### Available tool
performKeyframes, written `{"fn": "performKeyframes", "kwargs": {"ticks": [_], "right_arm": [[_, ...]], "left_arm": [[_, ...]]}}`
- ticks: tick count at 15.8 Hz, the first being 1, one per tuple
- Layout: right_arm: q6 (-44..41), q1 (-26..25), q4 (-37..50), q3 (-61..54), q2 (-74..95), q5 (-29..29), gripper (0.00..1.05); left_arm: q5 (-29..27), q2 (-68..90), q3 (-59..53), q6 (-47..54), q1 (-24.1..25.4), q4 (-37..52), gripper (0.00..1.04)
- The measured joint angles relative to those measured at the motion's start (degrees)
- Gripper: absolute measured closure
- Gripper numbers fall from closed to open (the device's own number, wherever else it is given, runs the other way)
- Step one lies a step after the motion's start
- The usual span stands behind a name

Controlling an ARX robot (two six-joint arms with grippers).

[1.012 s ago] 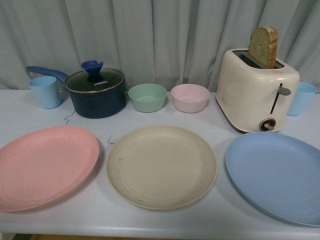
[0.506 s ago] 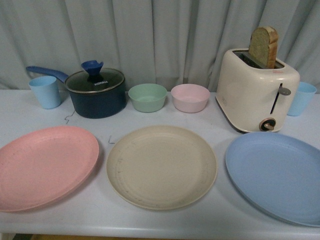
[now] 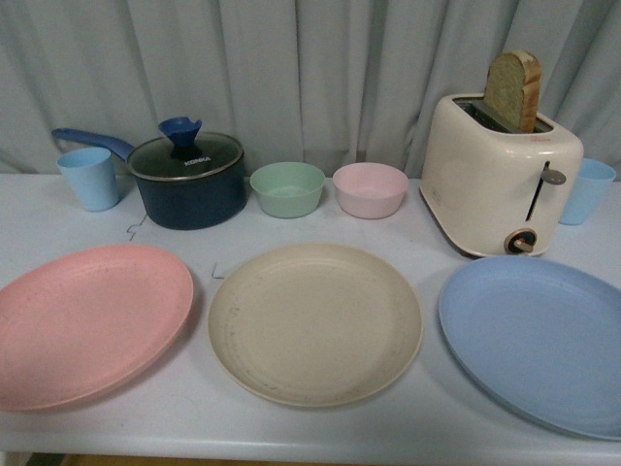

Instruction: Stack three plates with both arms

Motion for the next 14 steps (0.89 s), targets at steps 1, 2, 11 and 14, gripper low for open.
{"fn": "performKeyframes", "kwargs": {"ticks": [1, 2, 11, 14], "right_arm": [[0.0, 0.0, 0.0, 0.0, 0.0, 0.0, 0.06], [0.0, 0.0, 0.0, 0.0, 0.0, 0.0, 0.06], [0.0, 0.0, 0.0, 0.0, 0.0, 0.0, 0.06], [0.0, 0.0, 0.0, 0.0, 0.0, 0.0, 0.06]], "left_arm": [[3.9, 7.3, 1.1, 1.4, 3.4, 4.4, 0.07], [6.7, 16.9, 4.0, 3.2, 6.7, 8.9, 0.07], [17.3, 73.6, 33.7, 6.8, 13.0, 12.9, 0.07], [19.8, 81.9, 40.1, 6.4, 11.9, 13.3, 0.07]]}}
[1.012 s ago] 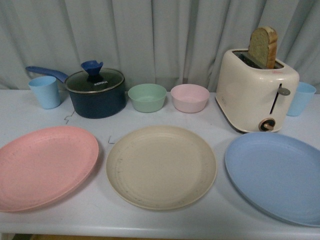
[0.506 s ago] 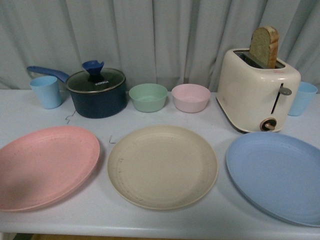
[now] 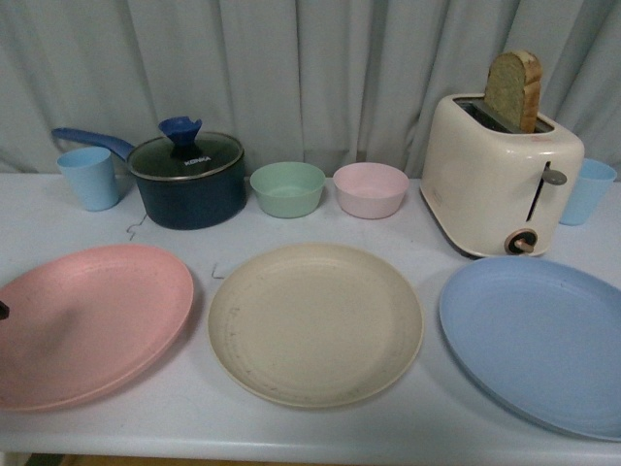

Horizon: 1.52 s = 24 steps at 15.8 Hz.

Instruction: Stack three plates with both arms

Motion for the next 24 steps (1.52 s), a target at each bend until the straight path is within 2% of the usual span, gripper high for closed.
{"fn": "performKeyframes", "kwargs": {"ticks": [3, 10, 11, 12, 17, 19, 24], "right_arm": [[0.0, 0.0, 0.0, 0.0, 0.0, 0.0, 0.06], [0.0, 0.0, 0.0, 0.0, 0.0, 0.0, 0.06], [0.0, 0.0, 0.0, 0.0, 0.0, 0.0, 0.06], [0.0, 0.0, 0.0, 0.0, 0.0, 0.0, 0.06], [0.0, 0.0, 0.0, 0.0, 0.0, 0.0, 0.06], [0.0, 0.0, 0.0, 0.0, 0.0, 0.0, 0.06], [0.0, 0.0, 0.0, 0.0, 0.0, 0.0, 0.06]], "left_arm": [[1.3, 5.5, 4.7, -1.4, -0.4, -1.0, 0.09], [2.3, 10.0, 7.6, -5.2, 0.7, -1.9, 0.88], [2.7, 10.0, 7.6, -5.9, 1.2, -1.7, 0.99], [3.8, 9.8, 7.7, -6.8, 1.8, -1.6, 1.03], [3.1, 3.9, 9.5, -7.5, 6.1, -6.4, 1.03], [3.5, -2.2, 11.6, -10.6, 5.2, -9.6, 1.03], [3.0, -7.9, 11.8, -23.2, -11.7, -11.8, 1.03]]}}
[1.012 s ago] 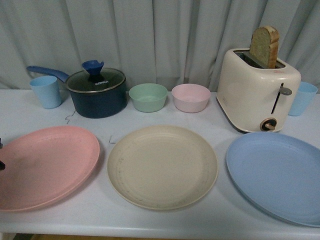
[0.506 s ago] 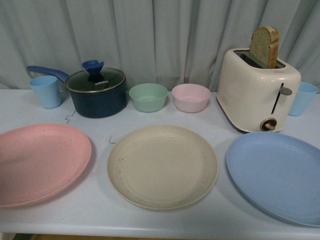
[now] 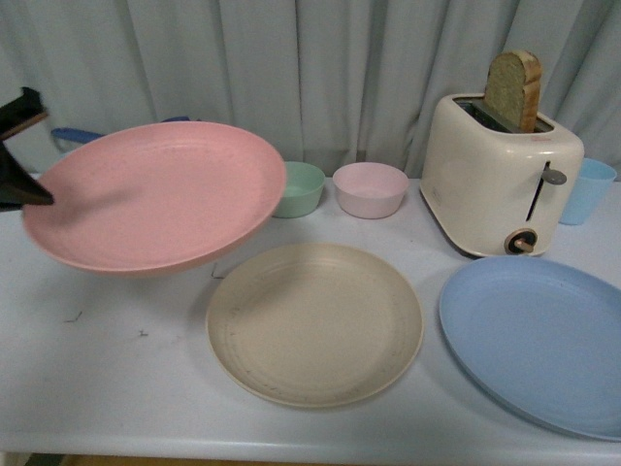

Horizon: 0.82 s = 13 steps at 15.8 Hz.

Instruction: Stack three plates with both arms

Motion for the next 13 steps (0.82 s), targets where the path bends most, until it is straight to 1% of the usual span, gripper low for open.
{"fn": "performKeyframes", "kwargs": {"ticks": [2, 4, 6, 7, 10, 11, 13], "right_arm": [[0.0, 0.0, 0.0, 0.0, 0.0, 0.0, 0.06], [0.0, 0.0, 0.0, 0.0, 0.0, 0.0, 0.06], [0.0, 0.0, 0.0, 0.0, 0.0, 0.0, 0.06], [0.0, 0.0, 0.0, 0.0, 0.0, 0.0, 0.06], [0.0, 0.0, 0.0, 0.0, 0.0, 0.0, 0.06], [0.0, 0.0, 0.0, 0.0, 0.0, 0.0, 0.06], [0.0, 0.0, 0.0, 0.0, 0.0, 0.0, 0.06]], "left_arm": [[-3.5, -0.5, -0.7, -6.8, -6.1, 0.5, 1.03], [-8.0, 0.5, -1.1, -11.7, -12.7, 3.1, 1.03], [-9.1, 3.4, -1.7, -14.6, -17.0, 4.7, 1.03], [-9.4, 5.0, -2.1, -15.3, -18.4, 5.1, 1.03], [-11.0, 7.4, -3.5, -17.5, -19.4, 7.2, 1.03], [-10.7, 10.8, -4.5, -17.7, -21.2, 8.2, 1.03], [-10.6, 11.9, -4.5, -17.6, -21.6, 8.4, 1.03]]}}
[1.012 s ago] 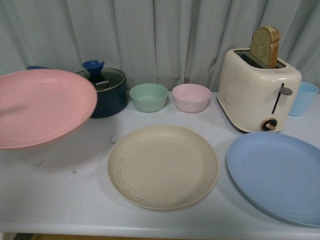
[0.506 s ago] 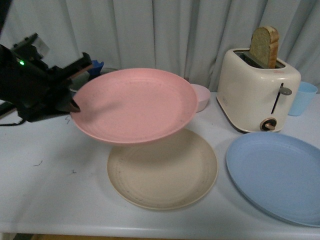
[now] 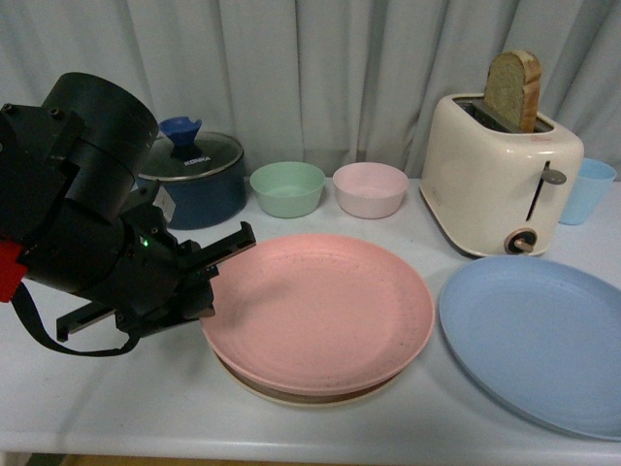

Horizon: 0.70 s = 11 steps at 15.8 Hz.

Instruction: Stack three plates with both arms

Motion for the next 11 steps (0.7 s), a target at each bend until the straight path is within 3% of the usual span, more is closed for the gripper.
{"fn": "performKeyframes", "kwargs": {"ticks": [4, 10, 11], "right_arm": [[0.0, 0.0, 0.0, 0.0, 0.0, 0.0, 0.06], [0.0, 0.0, 0.0, 0.0, 0.0, 0.0, 0.06], [0.0, 0.0, 0.0, 0.0, 0.0, 0.0, 0.06]], "left_arm": [[-1.0, 1.9, 0.0, 0.5, 0.1, 1.0, 1.03], [0.3, -0.3, -1.7, 0.5, 0.3, 4.2, 0.5], [0.8, -3.1, -4.3, 0.4, 0.5, 8.1, 0.41]]}}
